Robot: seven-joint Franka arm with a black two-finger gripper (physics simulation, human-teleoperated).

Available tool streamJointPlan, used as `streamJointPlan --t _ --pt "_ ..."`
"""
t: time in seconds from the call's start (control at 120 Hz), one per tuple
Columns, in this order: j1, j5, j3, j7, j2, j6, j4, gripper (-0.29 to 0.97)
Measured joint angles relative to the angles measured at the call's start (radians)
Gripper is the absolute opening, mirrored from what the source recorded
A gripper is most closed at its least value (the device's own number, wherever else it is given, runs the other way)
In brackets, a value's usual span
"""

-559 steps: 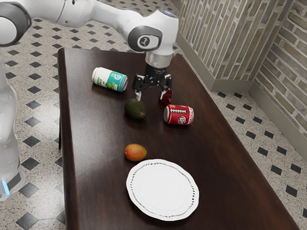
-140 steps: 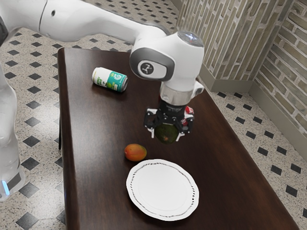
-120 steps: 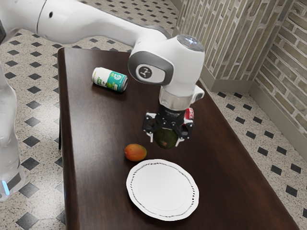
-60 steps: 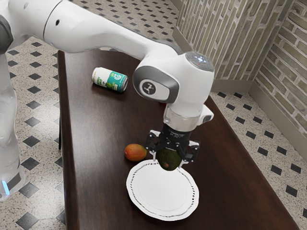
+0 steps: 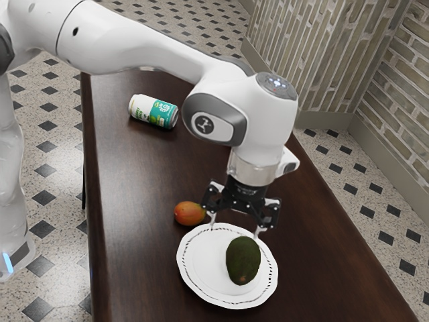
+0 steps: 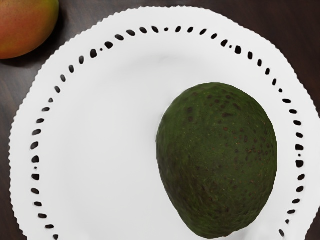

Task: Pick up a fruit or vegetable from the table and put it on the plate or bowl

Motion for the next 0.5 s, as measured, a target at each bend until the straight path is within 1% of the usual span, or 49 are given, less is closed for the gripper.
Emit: streamJointPlan --t 0.067,0.117,0.167,0.25,0.317,0.358,0.392,0.458,0.5 --pt "0.001 0.0 0.004 0.001 0.001 -0.003 0.033 0.68" --pt "0.005 0.004 0.01 0.011 0.009 -0.024 0.115 0.68" --pt "0.029 0.012 0.013 0.045 0.033 -0.059 0.215 0.68" --pt "0.079 0.02 0.019 0.176 0.091 -0.126 0.362 0.68" --pt "0.109 0.026 0.086 0.297 0.106 -0.173 0.406 0.68" --pt "0.166 0.029 0.13 0.376 0.109 -0.197 0.416 0.68" --pt "0.234 0.031 0.153 0.436 0.11 -0.212 0.426 0.68" --pt "0.39 0.034 0.17 0.544 0.112 -0.237 0.44 0.68" --pt "0.462 0.035 0.177 0.606 0.111 -0.249 0.444 0.68"
